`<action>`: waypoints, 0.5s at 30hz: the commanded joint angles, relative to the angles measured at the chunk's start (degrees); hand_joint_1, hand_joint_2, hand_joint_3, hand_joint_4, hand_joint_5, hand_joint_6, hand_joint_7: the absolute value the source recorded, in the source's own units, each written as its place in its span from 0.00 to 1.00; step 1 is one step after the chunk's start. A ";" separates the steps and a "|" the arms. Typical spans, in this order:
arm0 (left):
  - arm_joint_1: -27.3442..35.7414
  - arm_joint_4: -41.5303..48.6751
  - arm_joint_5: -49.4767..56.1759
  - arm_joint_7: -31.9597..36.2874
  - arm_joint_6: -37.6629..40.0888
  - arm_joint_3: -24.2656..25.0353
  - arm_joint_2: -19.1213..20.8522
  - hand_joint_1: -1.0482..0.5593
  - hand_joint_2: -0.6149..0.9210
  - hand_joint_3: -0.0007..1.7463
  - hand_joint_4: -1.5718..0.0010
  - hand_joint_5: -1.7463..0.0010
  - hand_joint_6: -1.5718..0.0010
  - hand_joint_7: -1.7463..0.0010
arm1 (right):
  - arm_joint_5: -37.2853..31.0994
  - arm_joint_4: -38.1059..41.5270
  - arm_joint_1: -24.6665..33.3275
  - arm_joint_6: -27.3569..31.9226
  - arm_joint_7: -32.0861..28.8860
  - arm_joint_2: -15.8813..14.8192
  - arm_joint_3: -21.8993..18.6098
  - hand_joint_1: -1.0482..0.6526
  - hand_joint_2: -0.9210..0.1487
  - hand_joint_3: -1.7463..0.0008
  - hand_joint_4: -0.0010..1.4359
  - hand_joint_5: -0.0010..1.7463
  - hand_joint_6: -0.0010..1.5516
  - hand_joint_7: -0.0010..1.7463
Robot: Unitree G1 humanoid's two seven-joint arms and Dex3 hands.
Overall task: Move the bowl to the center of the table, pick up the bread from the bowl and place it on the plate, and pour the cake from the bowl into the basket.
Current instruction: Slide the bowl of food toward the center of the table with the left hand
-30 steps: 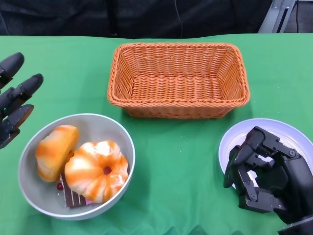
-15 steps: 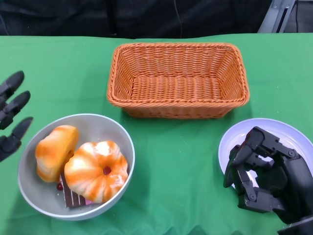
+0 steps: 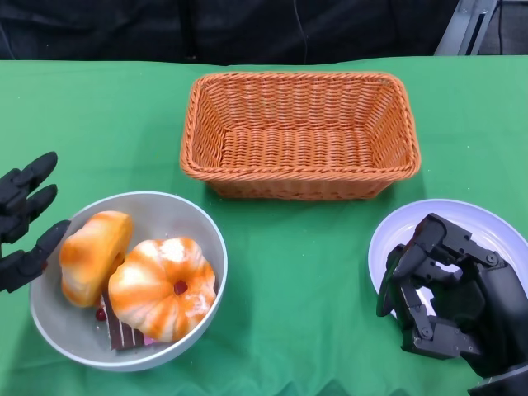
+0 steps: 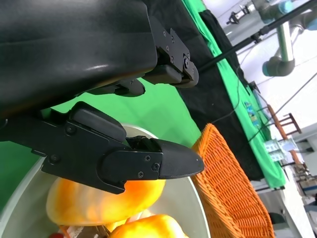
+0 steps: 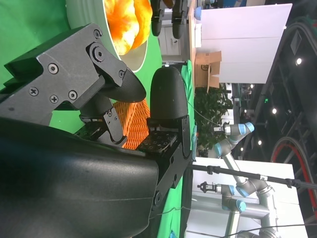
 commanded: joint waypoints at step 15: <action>-1.33 4.00 6.10 8.77 1.04 -4.71 3.57 0.19 1.00 0.28 0.78 1.00 0.80 1.00 | 0.39 -0.35 0.19 0.06 -0.10 -0.49 -0.34 0.55 0.36 0.30 0.53 1.00 0.41 0.90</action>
